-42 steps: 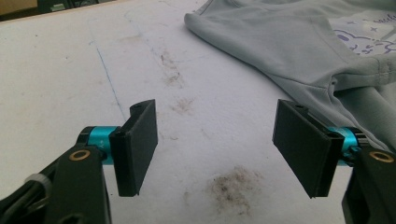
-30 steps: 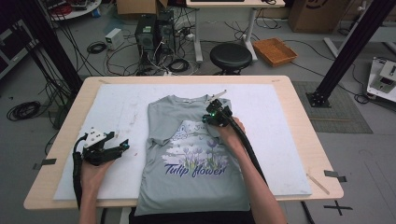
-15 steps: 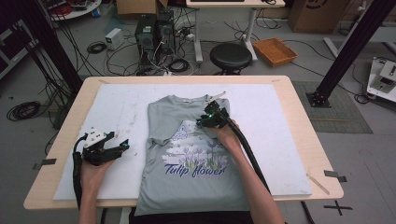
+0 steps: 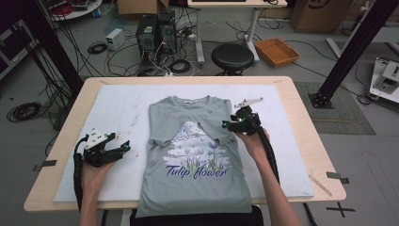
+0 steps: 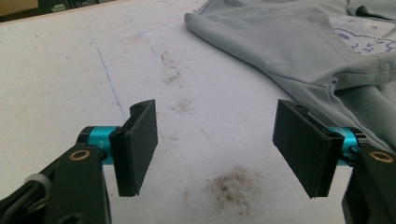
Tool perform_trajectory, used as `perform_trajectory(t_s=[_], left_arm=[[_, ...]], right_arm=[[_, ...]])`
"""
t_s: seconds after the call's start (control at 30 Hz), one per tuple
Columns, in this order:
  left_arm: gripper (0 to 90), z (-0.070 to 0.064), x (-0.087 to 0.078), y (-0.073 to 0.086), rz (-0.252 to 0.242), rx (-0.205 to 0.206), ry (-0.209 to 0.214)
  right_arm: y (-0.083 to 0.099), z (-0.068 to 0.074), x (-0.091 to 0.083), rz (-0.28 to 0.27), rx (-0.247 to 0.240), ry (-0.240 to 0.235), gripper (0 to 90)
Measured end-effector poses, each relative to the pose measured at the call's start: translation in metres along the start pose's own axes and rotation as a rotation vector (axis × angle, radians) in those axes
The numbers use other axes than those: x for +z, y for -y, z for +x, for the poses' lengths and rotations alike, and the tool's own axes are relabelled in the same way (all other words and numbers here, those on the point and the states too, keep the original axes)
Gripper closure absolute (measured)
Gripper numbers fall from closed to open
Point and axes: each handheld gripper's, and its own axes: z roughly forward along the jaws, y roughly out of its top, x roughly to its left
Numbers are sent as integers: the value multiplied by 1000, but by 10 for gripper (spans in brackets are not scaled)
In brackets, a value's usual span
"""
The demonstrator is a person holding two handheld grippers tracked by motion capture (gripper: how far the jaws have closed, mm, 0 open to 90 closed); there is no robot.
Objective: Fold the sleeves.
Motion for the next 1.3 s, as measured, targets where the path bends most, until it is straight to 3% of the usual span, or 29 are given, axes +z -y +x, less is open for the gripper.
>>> perform_trajectory(t_s=[0.07,0.2,0.37,0.47,0.57,0.73,0.97,1.3], left_arm=[[311,0,0,0,2,0,-1],[311,0,0,0,1,1,-2],[311,0,0,0,-4,0,0],[311,0,0,0,-2,1,-1],[311,0,-1,0,-1,1,-1],[311,0,0,0,-2,-2,0],[311,0,0,0,-3,1,-1],[311,0,0,0,-3,5,-2]], right_arm=[[11,3,0,11,5,-24,528],[24,14,5,42,-42,-49,521],[32,22,15,88,-83,-8,516],[33,26,18,86,-118,16,505],[33,27,17,78,-123,30,443],[32,20,8,11,-87,29,319],[34,14,-7,-66,-81,32,306],[52,-5,-31,-185,-3,63,272]])
